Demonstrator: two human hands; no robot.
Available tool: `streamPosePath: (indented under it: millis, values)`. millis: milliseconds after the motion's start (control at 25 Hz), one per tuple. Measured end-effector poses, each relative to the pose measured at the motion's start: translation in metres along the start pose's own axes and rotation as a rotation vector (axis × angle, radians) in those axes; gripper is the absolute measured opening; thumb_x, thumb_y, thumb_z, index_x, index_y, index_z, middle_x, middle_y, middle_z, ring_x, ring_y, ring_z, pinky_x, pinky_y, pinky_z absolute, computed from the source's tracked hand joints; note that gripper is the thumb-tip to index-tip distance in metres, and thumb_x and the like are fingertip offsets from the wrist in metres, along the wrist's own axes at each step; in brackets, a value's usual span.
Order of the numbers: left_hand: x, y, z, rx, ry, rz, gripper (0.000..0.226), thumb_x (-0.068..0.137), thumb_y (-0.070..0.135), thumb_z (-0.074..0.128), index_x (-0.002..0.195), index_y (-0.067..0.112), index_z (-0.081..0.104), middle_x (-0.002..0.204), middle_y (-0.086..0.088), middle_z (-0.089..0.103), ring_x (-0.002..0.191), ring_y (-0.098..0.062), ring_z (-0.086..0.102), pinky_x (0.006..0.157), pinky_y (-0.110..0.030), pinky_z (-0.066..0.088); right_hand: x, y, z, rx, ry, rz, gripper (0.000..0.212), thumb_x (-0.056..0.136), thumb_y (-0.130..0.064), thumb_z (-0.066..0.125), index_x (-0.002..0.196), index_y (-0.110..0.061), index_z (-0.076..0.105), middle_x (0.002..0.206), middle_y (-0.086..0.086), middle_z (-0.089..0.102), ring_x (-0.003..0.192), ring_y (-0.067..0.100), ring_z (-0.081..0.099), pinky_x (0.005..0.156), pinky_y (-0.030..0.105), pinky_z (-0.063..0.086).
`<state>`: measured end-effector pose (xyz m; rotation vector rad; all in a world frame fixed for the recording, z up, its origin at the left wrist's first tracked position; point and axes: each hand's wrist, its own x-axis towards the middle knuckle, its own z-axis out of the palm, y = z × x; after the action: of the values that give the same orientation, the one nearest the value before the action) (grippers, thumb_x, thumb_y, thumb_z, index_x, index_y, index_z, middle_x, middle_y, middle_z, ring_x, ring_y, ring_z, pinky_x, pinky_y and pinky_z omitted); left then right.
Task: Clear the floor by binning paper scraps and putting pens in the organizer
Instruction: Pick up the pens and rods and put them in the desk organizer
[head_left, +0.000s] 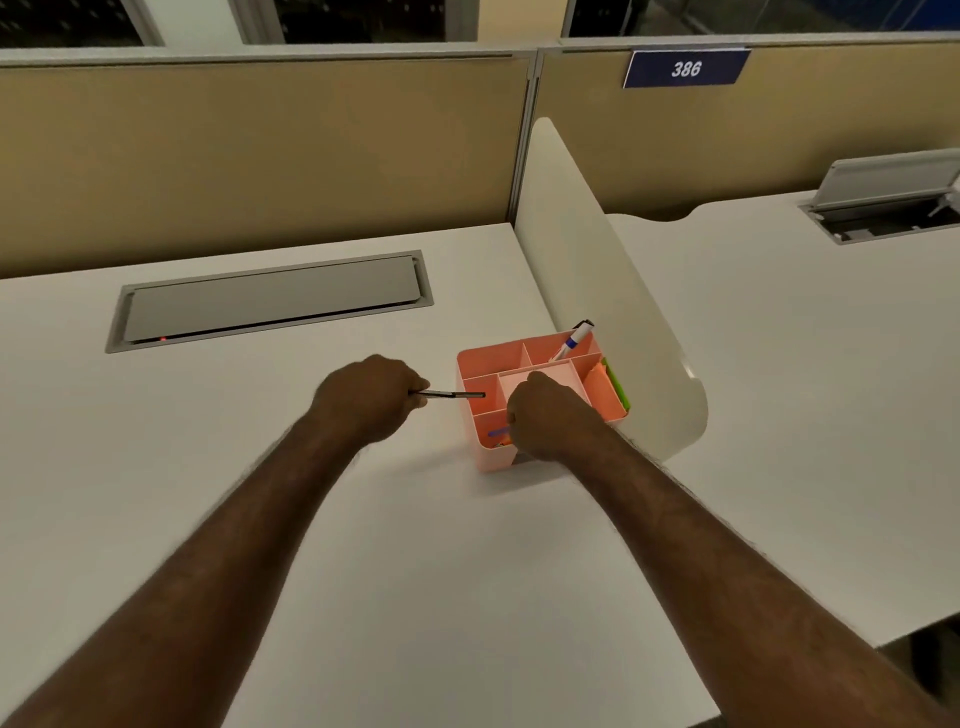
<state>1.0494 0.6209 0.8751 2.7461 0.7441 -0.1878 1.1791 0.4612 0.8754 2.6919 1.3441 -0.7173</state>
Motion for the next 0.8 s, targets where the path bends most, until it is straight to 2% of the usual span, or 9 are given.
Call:
streamPosePath:
  millis: [200,320,480,600,680,800]
  values:
    - [0.02,0.031,-0.01,0.23,0.02,0.051,0.027,0.085,0.036,0.062,0.107,0.022,0.069,0.105,-0.006,0.069,0.093,-0.027,0.064,0.068,-0.031,0.043,-0.005,0.003,0.008,0.17,0.152,0.041,0.026,0.084,-0.018,0.066,0.11,-0.011,0.065,0.111,0.01,0.068,0.097,0.026,0.063,0.095,0.038,0.047]
    - [0.027,0.048,-0.003,0.241,0.067,0.1,0.024,0.084,0.031,0.066,0.103,0.018,0.07,0.098,-0.007,0.071,0.085,-0.027,0.065,0.065,-0.03,0.044,-0.007,0.004,0.014,0.24,0.219,0.075,0.028,0.084,-0.023,0.067,0.111,-0.014,0.063,0.111,0.008,0.069,0.093,0.022,0.063,0.094,0.035,0.047]
    - [0.026,0.048,0.007,-0.091,0.15,0.148,0.038,0.082,0.019,0.069,0.118,0.016,0.061,0.111,-0.01,0.068,0.094,-0.026,0.063,0.076,-0.034,0.049,-0.015,0.005,0.018,0.442,0.308,0.137,0.051,0.078,-0.027,0.073,0.126,-0.02,0.054,0.124,0.005,0.063,0.105,0.023,0.062,0.097,0.038,0.047]
    - [0.016,0.045,0.018,-0.307,0.233,0.171,0.063,0.077,0.016,0.074,0.132,0.021,0.046,0.124,-0.01,0.059,0.1,-0.026,0.061,0.081,-0.036,0.052,-0.024,0.008,0.023,0.462,0.381,0.098,0.06,0.078,-0.03,0.073,0.131,-0.021,0.046,0.133,0.005,0.057,0.115,0.024,0.057,0.099,0.04,0.046]
    - [0.007,0.043,0.029,-0.303,0.25,0.142,0.079,0.074,0.023,0.077,0.14,0.025,0.033,0.139,-0.009,0.049,0.117,-0.028,0.054,0.091,-0.039,0.049,-0.034,0.009,0.032,0.375,0.454,0.051,0.068,0.077,-0.035,0.072,0.136,-0.02,0.041,0.14,0.006,0.051,0.126,0.027,0.049,0.106,0.043,0.04]
    - [-0.011,0.036,0.05,-0.215,0.27,0.088,0.09,0.076,0.04,0.073,0.146,0.027,0.019,0.153,-0.004,0.032,0.137,-0.026,0.035,0.107,-0.041,0.036,-0.052,0.012,0.051,0.255,0.567,-0.041,0.081,0.072,-0.044,0.074,0.14,-0.018,0.037,0.147,0.009,0.043,0.135,0.031,0.04,0.11,0.046,0.031]
